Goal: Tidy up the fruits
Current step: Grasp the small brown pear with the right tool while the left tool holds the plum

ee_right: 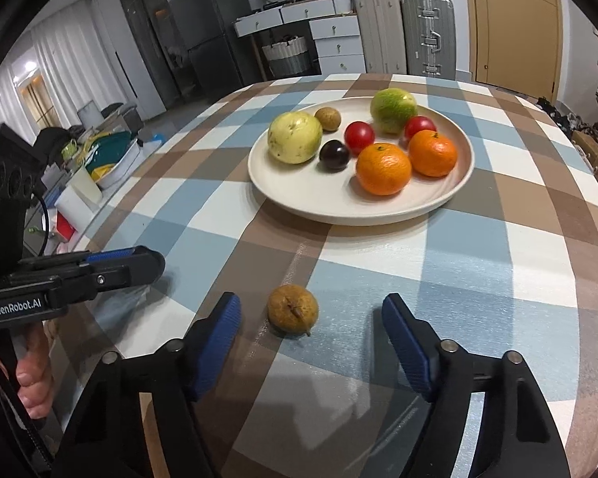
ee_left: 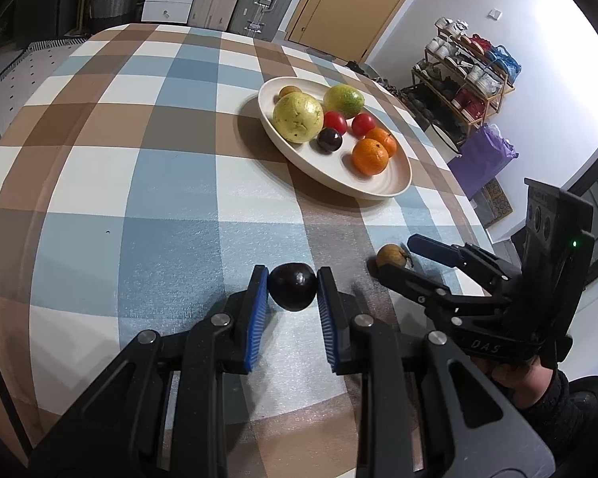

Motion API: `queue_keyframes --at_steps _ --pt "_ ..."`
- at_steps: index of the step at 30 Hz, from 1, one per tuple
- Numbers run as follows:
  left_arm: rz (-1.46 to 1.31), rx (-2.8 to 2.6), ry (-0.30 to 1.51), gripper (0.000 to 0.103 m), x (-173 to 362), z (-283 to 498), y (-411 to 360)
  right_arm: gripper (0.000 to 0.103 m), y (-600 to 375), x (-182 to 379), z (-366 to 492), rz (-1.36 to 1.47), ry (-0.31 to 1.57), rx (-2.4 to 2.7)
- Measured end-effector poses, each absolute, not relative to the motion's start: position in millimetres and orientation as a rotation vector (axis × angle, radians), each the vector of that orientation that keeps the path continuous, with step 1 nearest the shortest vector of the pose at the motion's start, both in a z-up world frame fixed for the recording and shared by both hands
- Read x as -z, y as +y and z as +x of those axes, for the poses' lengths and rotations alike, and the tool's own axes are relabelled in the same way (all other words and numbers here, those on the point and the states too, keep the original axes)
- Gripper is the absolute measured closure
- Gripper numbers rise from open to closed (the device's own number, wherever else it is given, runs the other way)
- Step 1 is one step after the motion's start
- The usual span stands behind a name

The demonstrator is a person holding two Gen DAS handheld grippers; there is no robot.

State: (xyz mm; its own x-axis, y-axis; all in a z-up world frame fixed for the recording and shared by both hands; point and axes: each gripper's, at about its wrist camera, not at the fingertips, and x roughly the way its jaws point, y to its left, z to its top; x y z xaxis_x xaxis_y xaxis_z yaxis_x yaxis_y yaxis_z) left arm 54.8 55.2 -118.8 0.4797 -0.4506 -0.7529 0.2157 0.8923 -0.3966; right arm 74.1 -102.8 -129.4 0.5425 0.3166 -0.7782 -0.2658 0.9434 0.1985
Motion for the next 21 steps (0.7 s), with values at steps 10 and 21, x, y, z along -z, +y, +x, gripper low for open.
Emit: queue_keyframes --at_steps 10,21 --pt "-0.267 0.412 0.993 0.081 120.3 56.9 57.8 0.075 -93.7 131.6 72.9 -0.004 0.941 -0.376" --pt "-0.234 0.423 0.958 0.081 99.0 63.8 47.3 0.076 -99.0 107.1 67.5 0.022 0.857 -0.407"
